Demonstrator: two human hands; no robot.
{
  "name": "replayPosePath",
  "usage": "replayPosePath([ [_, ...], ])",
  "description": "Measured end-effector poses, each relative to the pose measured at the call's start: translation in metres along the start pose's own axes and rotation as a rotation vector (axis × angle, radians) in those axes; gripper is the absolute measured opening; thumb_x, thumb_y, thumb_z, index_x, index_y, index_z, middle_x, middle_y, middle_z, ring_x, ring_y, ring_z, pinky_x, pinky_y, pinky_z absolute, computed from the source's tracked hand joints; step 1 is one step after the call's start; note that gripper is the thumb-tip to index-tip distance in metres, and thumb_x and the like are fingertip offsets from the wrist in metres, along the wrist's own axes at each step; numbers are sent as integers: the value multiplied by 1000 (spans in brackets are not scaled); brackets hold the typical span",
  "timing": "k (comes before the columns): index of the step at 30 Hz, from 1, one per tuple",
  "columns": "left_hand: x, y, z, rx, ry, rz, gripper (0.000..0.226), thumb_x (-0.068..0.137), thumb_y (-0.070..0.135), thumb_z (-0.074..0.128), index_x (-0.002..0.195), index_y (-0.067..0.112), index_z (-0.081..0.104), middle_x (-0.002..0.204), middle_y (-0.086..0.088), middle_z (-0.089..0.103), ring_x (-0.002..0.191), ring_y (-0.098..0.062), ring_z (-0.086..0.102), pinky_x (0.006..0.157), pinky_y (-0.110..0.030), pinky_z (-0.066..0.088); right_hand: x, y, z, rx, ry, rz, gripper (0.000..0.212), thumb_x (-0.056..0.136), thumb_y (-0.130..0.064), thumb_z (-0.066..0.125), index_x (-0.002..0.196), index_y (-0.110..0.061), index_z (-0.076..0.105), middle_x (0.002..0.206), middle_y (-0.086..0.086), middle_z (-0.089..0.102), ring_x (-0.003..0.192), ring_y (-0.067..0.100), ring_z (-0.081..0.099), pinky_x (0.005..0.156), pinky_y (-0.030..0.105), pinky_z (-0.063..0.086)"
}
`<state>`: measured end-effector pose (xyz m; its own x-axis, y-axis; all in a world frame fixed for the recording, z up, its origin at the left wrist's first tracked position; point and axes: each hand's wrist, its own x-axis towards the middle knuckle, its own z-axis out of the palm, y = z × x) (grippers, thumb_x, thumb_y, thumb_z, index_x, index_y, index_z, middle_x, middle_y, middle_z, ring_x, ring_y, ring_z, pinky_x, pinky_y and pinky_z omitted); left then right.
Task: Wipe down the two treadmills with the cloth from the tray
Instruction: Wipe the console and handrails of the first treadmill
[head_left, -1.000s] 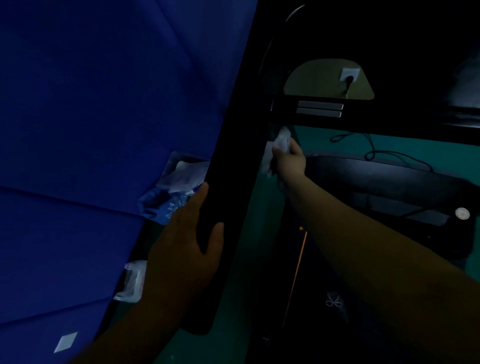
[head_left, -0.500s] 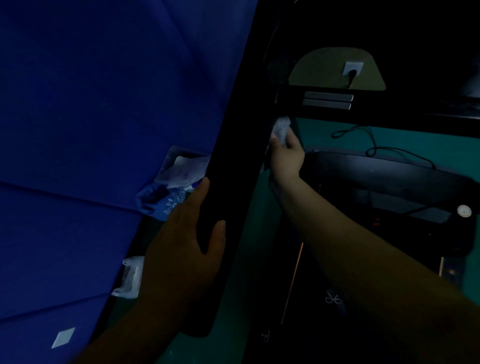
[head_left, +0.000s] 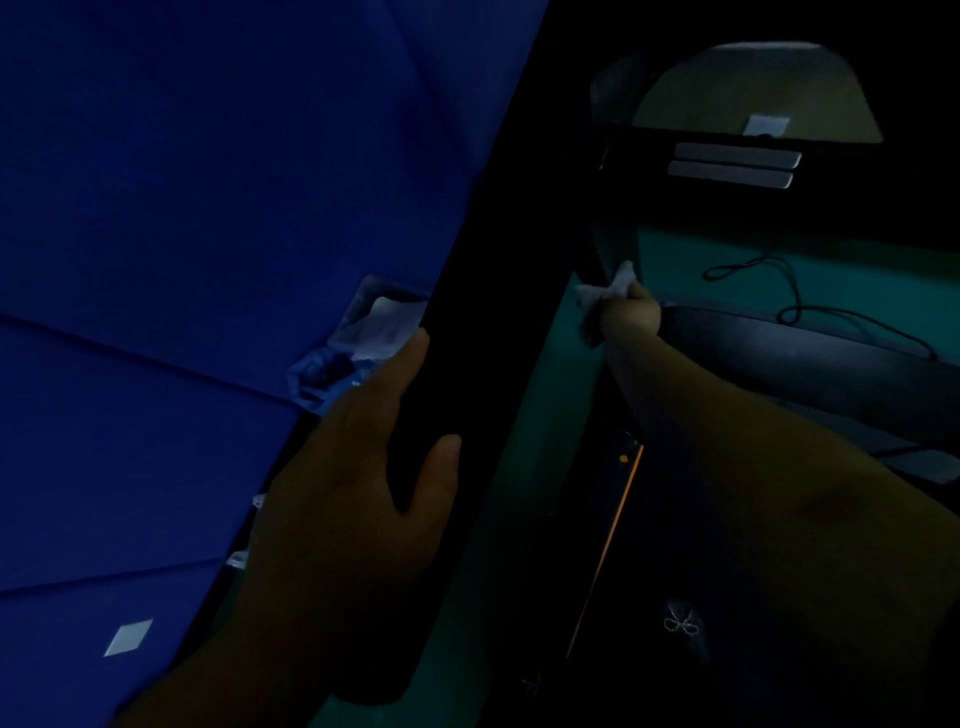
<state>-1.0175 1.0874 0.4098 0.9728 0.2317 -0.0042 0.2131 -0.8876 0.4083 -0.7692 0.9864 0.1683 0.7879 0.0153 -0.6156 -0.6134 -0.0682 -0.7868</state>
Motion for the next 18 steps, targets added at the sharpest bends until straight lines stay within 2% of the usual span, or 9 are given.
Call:
replayPosePath([
  [4,-2,-1,1,-25,39,-30,64,85,58,38,146,46,20,129,41,31,114,27,32,85,8,24,-23,-5,6,75,58,-39,26,85,-8,53,109,-1,60,106,25,65,98,42,63,80,46,55],
  [6,-3,-1,1,-13,48,-27,64,86,58,37,146,45,20,135,35,31,119,21,32,86,8,24,-53,-20,8,198,63,-121,29,90,-9,54,118,-2,59,112,19,67,105,35,64,89,42,52],
  [8,-3,1,1,-19,60,-20,63,86,57,37,146,45,20,137,35,28,123,15,29,89,7,23,-91,-32,4,369,-55,-200,43,94,-5,54,136,-6,49,129,9,60,117,21,59,99,29,48],
  [10,-3,3,-1,-34,57,-14,63,87,57,36,146,46,18,136,40,22,124,14,28,91,1,24,-124,-39,-11,391,-183,-285,47,95,0,51,141,-7,43,135,4,55,120,14,56,101,23,46],
  [12,-4,3,-1,-32,55,-1,61,88,57,37,145,48,16,134,40,22,122,13,28,93,-13,30,-149,-37,-30,388,-260,-314,47,96,1,46,141,-10,44,138,3,53,122,15,55,101,26,46],
  [14,-3,5,-2,-48,51,-6,59,90,53,40,144,49,15,135,33,25,119,13,27,93,-21,32,-170,-28,-40,396,-310,-321,42,98,-1,41,139,-13,45,137,5,53,122,17,54,102,30,45],
  [15,-3,5,-2,-55,44,-2,59,90,51,41,143,48,15,135,30,26,118,15,25,93,-18,31,-181,-23,-37,367,-345,-339,39,100,-5,40,138,-16,44,136,5,53,122,16,54,102,29,45],
  [18,-3,5,-3,-60,23,9,57,96,44,45,146,41,19,134,30,25,114,21,20,87,0,22,-219,9,-16,205,-375,-325,41,98,-30,42,138,-19,45,139,5,53,127,16,51,107,30,41],
])
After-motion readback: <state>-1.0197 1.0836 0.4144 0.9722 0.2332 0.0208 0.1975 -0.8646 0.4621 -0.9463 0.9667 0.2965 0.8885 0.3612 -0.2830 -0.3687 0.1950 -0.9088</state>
